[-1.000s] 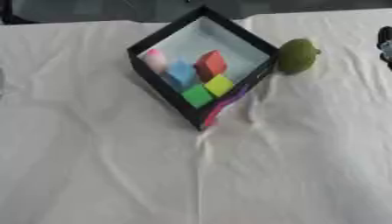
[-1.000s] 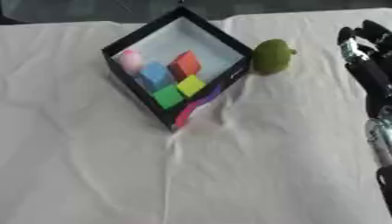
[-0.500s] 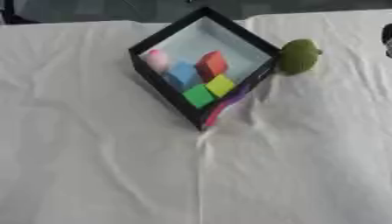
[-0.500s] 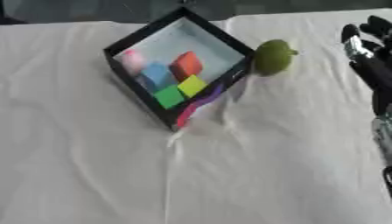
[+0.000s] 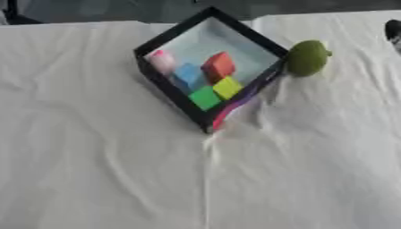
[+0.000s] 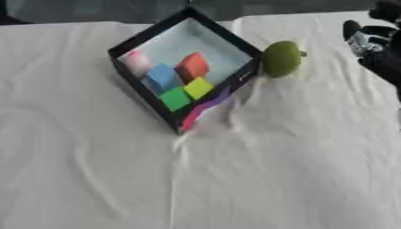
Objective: Pick up objects on the table and place them in the box.
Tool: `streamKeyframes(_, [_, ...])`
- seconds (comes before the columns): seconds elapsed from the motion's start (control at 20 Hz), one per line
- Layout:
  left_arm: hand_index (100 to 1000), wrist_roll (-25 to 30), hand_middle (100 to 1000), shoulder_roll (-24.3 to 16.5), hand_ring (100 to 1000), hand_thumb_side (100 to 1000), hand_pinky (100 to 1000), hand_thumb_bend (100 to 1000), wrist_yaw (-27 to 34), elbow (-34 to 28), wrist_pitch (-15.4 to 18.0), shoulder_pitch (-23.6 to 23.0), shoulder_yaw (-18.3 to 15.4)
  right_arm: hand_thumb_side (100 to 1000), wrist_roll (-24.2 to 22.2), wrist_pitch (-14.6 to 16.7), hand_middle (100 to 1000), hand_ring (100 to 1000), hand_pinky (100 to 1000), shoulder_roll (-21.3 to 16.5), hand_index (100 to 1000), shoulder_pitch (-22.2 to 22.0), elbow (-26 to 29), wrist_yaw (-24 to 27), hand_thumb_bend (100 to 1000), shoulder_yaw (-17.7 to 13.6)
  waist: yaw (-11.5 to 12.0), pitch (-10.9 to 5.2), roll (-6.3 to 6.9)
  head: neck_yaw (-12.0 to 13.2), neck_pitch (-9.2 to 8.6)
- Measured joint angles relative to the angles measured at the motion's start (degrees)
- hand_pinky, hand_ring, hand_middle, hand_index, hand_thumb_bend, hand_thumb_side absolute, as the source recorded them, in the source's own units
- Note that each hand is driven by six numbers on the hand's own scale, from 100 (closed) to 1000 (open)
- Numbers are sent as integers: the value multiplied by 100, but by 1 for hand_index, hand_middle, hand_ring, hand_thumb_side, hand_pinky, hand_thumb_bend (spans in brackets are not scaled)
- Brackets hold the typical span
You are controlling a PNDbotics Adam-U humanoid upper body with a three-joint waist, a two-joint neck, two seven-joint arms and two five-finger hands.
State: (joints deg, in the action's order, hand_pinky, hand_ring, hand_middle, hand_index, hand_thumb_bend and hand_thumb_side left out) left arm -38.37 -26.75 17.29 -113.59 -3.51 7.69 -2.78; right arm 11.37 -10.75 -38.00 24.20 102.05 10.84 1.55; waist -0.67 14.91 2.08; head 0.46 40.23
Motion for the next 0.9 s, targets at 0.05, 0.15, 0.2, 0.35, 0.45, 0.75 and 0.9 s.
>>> streamKeyframes(0.05, [856, -6, 775, 2, 822, 663, 799, 364, 0, 0, -8, 0, 0, 354, -113, -26, 845, 830, 887, -85, 897, 51, -23, -53, 383, 45, 2, 0, 0, -2, 0])
streamKeyframes(0.15, [854, -12, 775, 4, 822, 656, 799, 366, 0, 0, -16, 1, 1, 346, -313, -67, 844, 832, 886, -201, 898, 122, -72, -142, 416, 105, 6, 0, 0, -5, 0])
streamKeyframes(0.2, [853, -14, 775, 11, 822, 652, 799, 368, 0, 0, -20, 4, 1, 343, -441, -90, 845, 834, 885, -279, 900, 174, -105, -188, 430, 165, 21, 0, 0, -11, 0])
streamKeyframes(0.35, [852, -19, 775, 23, 822, 653, 798, 366, -7, 0, -30, 25, 4, 326, -922, -158, 846, 836, 881, -562, 903, 426, -234, -409, 446, 363, 50, 0, 0, -47, -1])
streamKeyframes(0.45, [850, -16, 775, 24, 822, 650, 798, 367, -9, 0, -45, 47, 17, 285, -1306, -174, 846, 838, 880, -730, 905, 570, -361, -610, 468, 494, 71, 0, 0, -80, -1])
streamKeyframes(0.75, [848, 21, 774, 25, 822, 643, 798, 369, -18, 0, -91, 59, 49, 213, -2541, 35, 841, 844, 877, -1151, 902, 1067, -816, -1363, 517, 805, 84, 0, 0, -160, -3])
streamKeyframes(0.9, [846, 29, 774, 25, 822, 636, 798, 372, -20, 0, -109, 60, 53, 175, -3089, 212, 838, 846, 873, -1305, 897, 1367, -1134, -1760, 548, 944, 96, -1, -2, -182, -3])
